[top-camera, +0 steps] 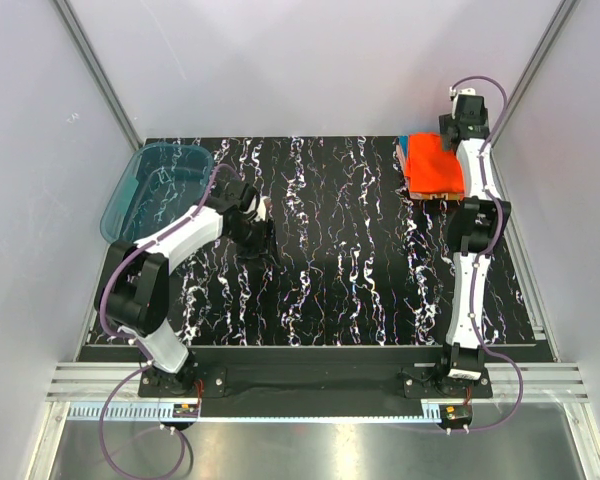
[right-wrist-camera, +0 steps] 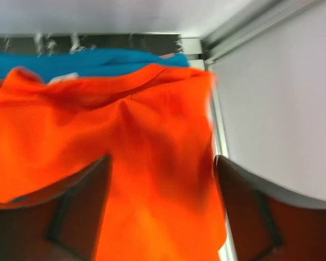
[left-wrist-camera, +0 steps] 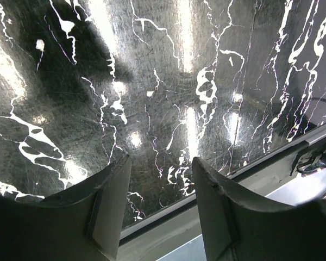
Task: Fold and stack the t-shirts
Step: Neatly place the folded tshirt to the corner
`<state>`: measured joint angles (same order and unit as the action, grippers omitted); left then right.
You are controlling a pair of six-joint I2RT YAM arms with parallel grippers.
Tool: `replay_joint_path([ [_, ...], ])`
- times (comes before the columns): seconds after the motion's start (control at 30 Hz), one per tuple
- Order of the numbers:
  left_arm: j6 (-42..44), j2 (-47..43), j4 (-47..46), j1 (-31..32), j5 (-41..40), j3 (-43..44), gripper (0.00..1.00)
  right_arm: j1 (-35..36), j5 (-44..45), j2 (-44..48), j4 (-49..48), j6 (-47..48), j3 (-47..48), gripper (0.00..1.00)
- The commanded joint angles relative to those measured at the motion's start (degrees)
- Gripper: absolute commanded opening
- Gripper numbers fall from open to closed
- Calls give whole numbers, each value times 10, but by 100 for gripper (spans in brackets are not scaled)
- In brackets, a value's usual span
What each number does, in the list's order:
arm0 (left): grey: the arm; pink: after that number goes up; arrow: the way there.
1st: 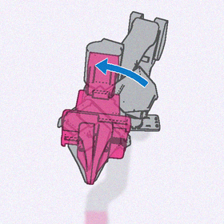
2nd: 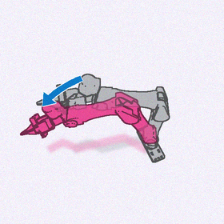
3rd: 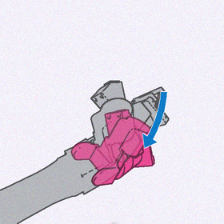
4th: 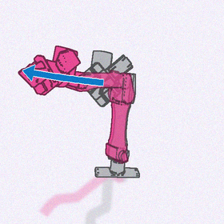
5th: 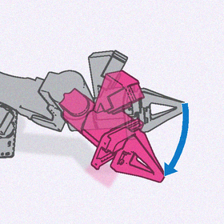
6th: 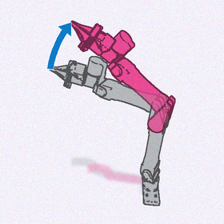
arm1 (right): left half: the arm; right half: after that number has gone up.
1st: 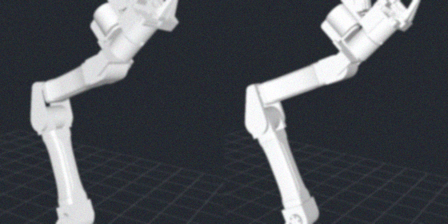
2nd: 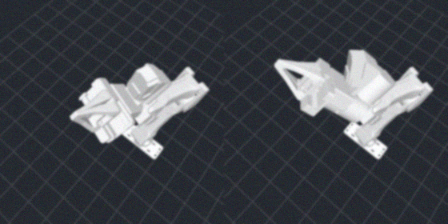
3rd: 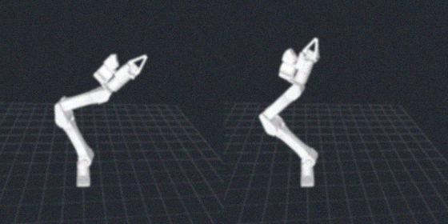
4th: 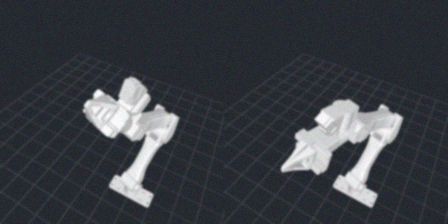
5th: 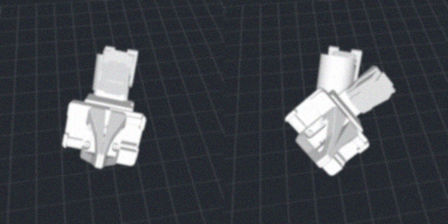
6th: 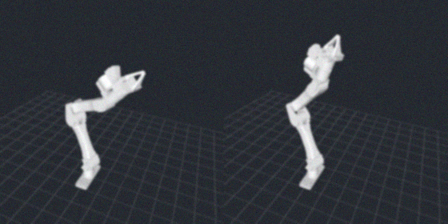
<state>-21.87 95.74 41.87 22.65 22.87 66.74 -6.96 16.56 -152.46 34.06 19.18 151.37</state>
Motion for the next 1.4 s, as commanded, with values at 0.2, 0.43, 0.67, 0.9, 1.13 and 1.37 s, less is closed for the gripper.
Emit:
replay_joint_path([
  [0.2,-9,-47,24,34,-23,31,55,-17,72,44,-95,-39,40,100],
  [0.43,-34,-117,2,58,-27,19,55,-13,9,163,41,-139,2,100],
  [0.67,-80,-223,-107,61,-8,-73,57,-8,-141,466,95,-260,-314,100],
  [0.9,-114,-382,-231,61,50,-199,63,-2,-347,701,82,-380,-604,100],
  [1.13,-185,-527,-348,60,39,-331,71,146,-376,842,-120,-515,-932,100],
  [1.37,-270,-670,-468,59,6,-485,77,221,-324,1026,-375,-696,-1263,99],
])
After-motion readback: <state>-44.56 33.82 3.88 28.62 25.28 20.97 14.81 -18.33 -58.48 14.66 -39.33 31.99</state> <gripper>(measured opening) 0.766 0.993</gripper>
